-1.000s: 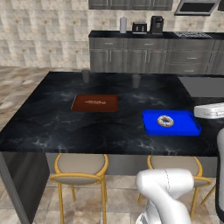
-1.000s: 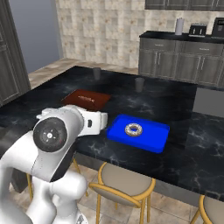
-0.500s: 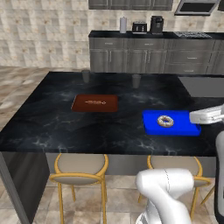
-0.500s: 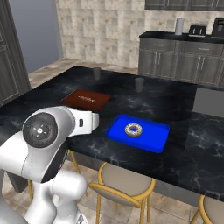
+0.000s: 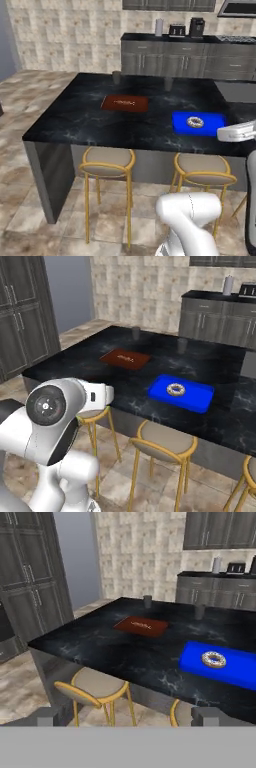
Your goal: Take the cupcake and donut from the fridge and place them on the empty tray on the dining counter.
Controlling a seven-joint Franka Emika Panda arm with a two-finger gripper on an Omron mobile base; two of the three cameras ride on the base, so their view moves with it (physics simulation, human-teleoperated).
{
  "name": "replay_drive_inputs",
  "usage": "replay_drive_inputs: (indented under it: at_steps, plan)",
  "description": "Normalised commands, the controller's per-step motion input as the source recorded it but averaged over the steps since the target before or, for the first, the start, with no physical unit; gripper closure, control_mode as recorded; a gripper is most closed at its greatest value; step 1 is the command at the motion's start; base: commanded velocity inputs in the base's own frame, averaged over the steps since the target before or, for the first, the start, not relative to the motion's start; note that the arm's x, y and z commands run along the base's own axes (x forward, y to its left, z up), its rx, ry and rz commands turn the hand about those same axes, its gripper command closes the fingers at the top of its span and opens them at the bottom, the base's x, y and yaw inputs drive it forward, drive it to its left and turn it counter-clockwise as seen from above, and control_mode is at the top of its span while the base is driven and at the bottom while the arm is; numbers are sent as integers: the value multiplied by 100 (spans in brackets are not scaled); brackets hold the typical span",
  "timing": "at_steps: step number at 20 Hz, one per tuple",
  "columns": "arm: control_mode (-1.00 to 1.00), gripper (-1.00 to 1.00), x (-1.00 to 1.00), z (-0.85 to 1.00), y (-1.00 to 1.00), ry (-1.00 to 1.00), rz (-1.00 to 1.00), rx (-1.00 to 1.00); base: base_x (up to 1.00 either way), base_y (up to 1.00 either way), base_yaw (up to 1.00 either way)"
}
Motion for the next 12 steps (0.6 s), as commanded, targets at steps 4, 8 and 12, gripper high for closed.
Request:
replay_drive_inputs:
  at_steps: [4,8,12]
  plan:
    - [100,-100,0,0,0,0,0,0,-18,84,75]
    - [100,-100,0,0,0,0,0,0,0,79,83]
    - [100,-100,0,0,0,0,0,0,0,86,76]
